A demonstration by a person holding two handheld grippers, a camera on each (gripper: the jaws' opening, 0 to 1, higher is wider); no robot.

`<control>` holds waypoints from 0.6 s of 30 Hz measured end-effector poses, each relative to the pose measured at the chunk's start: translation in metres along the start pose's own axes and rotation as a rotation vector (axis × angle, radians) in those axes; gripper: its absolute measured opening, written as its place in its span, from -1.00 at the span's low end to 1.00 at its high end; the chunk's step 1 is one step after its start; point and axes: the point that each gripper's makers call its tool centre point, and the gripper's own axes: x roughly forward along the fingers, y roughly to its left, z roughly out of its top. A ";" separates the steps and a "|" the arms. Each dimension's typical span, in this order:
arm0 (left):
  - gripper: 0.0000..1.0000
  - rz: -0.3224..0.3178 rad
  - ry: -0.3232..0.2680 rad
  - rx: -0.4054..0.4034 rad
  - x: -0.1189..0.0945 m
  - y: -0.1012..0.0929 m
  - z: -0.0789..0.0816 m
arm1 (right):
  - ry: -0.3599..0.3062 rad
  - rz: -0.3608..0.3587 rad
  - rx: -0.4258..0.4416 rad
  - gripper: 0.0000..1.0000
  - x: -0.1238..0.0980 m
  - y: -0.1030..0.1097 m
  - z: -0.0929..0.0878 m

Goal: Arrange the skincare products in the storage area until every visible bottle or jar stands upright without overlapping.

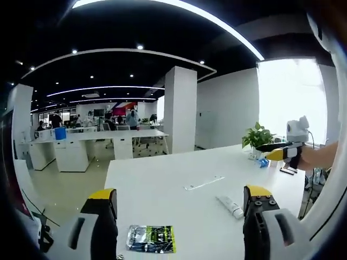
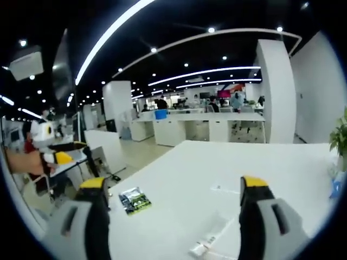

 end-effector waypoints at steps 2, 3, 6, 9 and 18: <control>0.99 0.000 0.003 0.007 0.000 -0.001 -0.001 | 0.001 0.001 0.003 0.99 -0.001 -0.001 0.000; 0.99 -0.004 0.001 0.008 0.000 -0.002 -0.001 | 0.001 0.000 0.003 0.99 -0.001 -0.002 0.000; 0.99 -0.006 -0.006 0.021 0.001 -0.004 0.001 | 0.003 -0.007 0.003 0.99 -0.003 -0.007 0.000; 0.99 -0.007 -0.010 0.023 0.001 -0.004 0.002 | 0.001 -0.010 -0.003 0.99 -0.004 -0.009 0.001; 0.99 0.008 0.000 0.023 -0.003 0.001 0.001 | 0.001 -0.013 -0.040 0.99 -0.004 -0.021 0.007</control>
